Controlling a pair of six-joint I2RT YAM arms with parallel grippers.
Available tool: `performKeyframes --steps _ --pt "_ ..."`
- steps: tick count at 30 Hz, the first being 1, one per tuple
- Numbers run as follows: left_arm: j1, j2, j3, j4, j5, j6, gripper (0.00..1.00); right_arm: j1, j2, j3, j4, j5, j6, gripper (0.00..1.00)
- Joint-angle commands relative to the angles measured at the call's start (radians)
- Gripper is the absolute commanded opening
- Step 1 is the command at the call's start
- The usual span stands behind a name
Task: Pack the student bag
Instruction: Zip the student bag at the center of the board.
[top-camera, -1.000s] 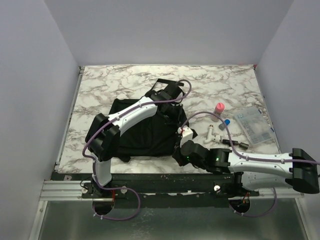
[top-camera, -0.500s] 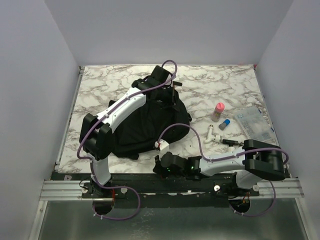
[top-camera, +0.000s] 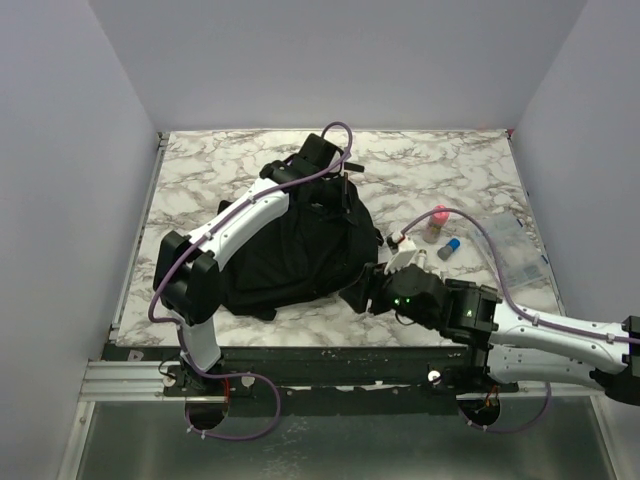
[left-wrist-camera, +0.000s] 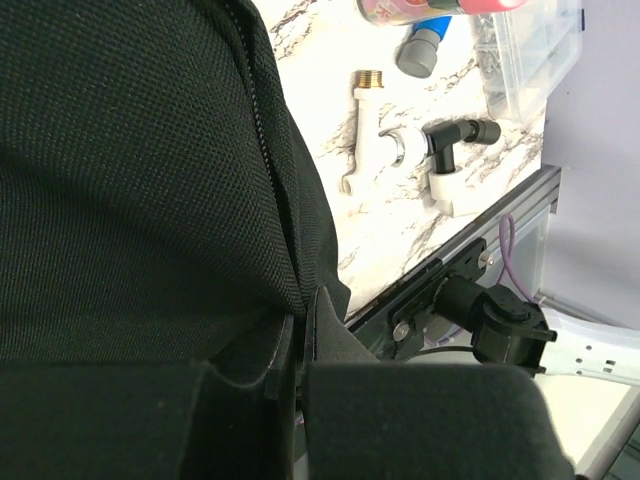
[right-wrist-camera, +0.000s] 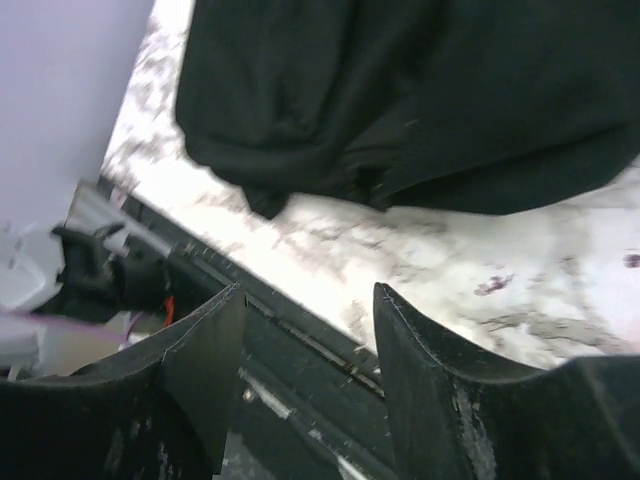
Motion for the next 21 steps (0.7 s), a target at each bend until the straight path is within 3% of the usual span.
performKeyframes --steps 1,7,15,21 --pt "-0.006 -0.088 0.008 0.066 0.042 -0.006 0.00 -0.151 -0.001 0.073 -0.211 -0.077 0.045 0.59" --pt "-0.005 -0.085 0.009 0.066 0.061 -0.008 0.00 -0.232 0.077 0.151 -0.258 -0.193 0.084 0.62" --pt "-0.007 -0.090 0.002 0.072 0.083 -0.020 0.00 -0.287 0.150 0.243 -0.275 -0.174 0.088 0.67" --pt "-0.010 -0.097 -0.015 0.077 0.119 -0.012 0.00 -0.345 0.310 0.361 -0.379 -0.095 0.130 0.68"
